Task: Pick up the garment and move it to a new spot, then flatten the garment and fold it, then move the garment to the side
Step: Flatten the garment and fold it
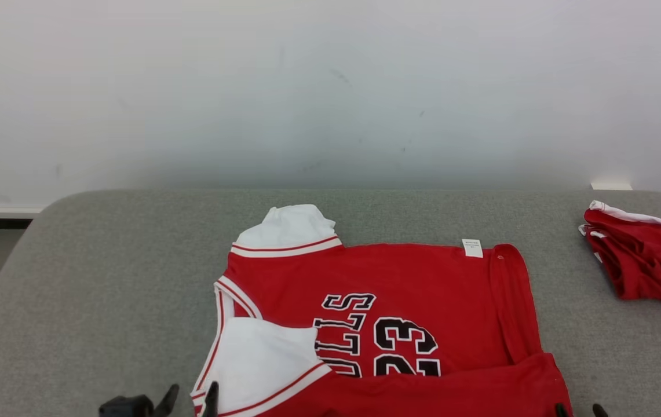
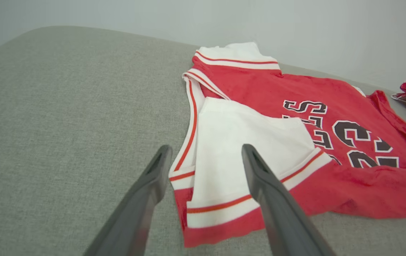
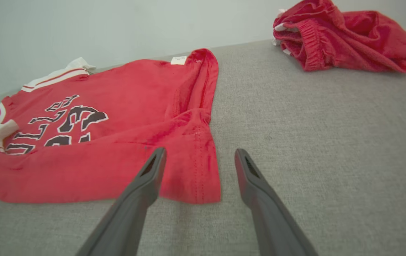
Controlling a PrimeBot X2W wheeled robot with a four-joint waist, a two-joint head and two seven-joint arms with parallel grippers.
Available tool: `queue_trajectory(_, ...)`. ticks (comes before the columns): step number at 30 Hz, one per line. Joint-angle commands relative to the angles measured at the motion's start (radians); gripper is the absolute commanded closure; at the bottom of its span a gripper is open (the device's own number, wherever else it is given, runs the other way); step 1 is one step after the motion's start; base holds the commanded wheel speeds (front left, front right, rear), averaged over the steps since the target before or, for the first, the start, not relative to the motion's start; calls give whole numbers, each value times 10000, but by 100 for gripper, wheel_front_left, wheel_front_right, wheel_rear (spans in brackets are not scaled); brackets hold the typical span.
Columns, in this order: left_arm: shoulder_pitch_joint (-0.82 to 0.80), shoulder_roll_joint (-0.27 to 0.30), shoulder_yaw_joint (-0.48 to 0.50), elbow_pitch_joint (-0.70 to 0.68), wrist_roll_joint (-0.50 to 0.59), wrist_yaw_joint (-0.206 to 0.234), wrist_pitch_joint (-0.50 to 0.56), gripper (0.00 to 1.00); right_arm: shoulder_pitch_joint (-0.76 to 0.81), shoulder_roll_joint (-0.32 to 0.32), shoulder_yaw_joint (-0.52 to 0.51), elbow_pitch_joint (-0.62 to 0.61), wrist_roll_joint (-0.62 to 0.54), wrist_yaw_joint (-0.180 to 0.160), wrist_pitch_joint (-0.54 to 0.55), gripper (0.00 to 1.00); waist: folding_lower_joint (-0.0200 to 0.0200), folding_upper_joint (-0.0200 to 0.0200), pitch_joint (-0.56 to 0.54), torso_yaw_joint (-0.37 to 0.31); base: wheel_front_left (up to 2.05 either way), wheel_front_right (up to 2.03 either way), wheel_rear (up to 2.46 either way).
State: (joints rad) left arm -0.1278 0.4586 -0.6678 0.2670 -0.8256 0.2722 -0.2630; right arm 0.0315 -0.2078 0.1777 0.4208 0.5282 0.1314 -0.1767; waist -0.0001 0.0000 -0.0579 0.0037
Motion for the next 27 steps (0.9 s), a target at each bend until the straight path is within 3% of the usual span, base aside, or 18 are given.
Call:
queue_trajectory(1, 174, -66, 26, 171, 107, -91, -13, 0, -39, 62, -18, 218, 24, -20, 146, 0, 1, 0, 8, -13, 0, 0, 0)
queue_trajectory(18, -736, -943, -766, 3226, -402, -1320, 1206, 0, -1272, 439, 737, 2680, 233, -20, 461, 0, 1, 0, 88, 33, 0, 0, 0)
queue_trajectory(19, -794, -992, -781, 3390, -413, -1392, 1262, 5, -1332, 438, 828, 2800, 270, -20, 436, 29, 1, 0, 86, 33, 0, 0, 0)
queue_trajectory(20, -835, -1045, -807, 3558, -446, -1459, 1342, 36, -1374, 445, 912, 2890, 324, -20, 429, 55, 1, 0, 85, 33, 0, 0, 0)
queue_trajectory(21, -871, -1102, -829, 3711, -446, -1512, 1379, 55, -1408, 445, 987, 2981, 374, -20, 367, 69, 1, 0, 82, 34, 0, 0, 0)
queue_trajectory(22, -888, -1147, -838, 3848, -455, -1586, 1367, 74, -1449, 434, 1071, 3064, 438, -20, 338, 97, 1, 0, 77, 34, 0, 0, 0)
queue_trajectory(23, -910, -1178, -845, 3960, -469, -1641, 1335, 100, -1489, 409, 1152, 3112, 509, -20, 270, 100, 1, 0, 73, 37, 0, 0, 0)
queue_trajectory(27, -1060, -1145, -746, 4219, -576, -1831, 1239, 100, -1615, 283, 1318, 3107, 880, -20, 57, 100, 1, 0, 8, 81, 0, 0, 0)
